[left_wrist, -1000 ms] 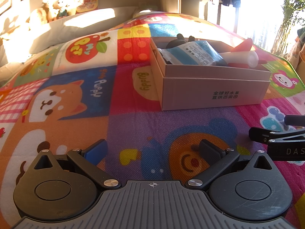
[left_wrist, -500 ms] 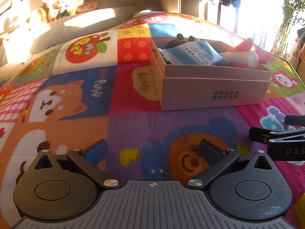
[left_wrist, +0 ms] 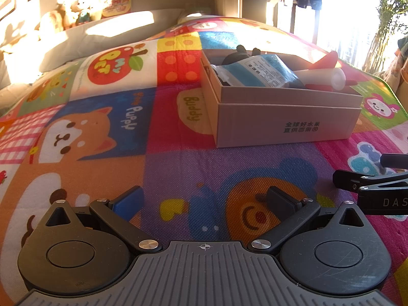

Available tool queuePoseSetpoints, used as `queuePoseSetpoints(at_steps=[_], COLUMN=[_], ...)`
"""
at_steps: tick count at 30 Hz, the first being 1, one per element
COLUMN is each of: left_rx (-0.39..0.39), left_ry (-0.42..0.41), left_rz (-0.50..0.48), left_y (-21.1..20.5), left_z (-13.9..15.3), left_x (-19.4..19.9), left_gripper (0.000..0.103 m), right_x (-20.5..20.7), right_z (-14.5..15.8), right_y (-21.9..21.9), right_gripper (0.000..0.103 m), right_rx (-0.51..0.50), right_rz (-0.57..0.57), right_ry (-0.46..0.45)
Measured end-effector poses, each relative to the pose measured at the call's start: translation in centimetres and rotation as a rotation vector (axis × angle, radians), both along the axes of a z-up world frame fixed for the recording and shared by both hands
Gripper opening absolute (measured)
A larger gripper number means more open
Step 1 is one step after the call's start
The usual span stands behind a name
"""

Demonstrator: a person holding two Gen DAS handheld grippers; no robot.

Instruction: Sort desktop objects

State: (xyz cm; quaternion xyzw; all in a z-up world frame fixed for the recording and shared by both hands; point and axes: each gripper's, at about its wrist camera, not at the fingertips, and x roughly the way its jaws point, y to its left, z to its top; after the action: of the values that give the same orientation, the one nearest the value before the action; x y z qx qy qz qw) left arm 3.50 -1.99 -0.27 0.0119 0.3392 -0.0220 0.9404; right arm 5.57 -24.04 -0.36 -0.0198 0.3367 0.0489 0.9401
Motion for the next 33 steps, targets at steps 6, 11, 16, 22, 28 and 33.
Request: queuePoseSetpoints(at_steps=[6, 11, 16, 22, 28, 33], left_rx=[-0.002, 0.0, 0.0, 0.007, -0.015, 0.0], left_ry=[0.0, 0.0, 0.0, -0.001, 0.035, 0.057], left_rz=[0.0, 0.0, 0.0, 0.0, -0.021, -0.001], left_y=[0.01, 0.01, -0.01, -0.09, 0.45, 0.03], left_z=[0.0, -0.01, -0.01, -0.03, 0.25, 0.3], left_x=[0.01, 0.02, 0.01, 0.0, 0.22, -0.21], left_gripper=[0.103, 0.103, 0.103, 0.103, 0.103, 0.103], right_x=[-0.01, -0.01, 0.0, 0.01, 0.01, 0.02], right_z=[0.01, 0.02, 0.02, 0.02, 0.01, 0.01], right_y=[0.01, -0.03, -0.03, -0.04, -0.05, -0.06], right_gripper=[0.103, 0.103, 0.103, 0.103, 0.103, 0.103], right_rx=[0.0, 0.0, -0.001, 0.0, -0.001, 0.0], right_rz=[0.0, 0.0, 0.0, 0.0, 0.0, 0.0], right_ry=[0.0, 0.0, 0.0, 0.0, 0.0, 0.0])
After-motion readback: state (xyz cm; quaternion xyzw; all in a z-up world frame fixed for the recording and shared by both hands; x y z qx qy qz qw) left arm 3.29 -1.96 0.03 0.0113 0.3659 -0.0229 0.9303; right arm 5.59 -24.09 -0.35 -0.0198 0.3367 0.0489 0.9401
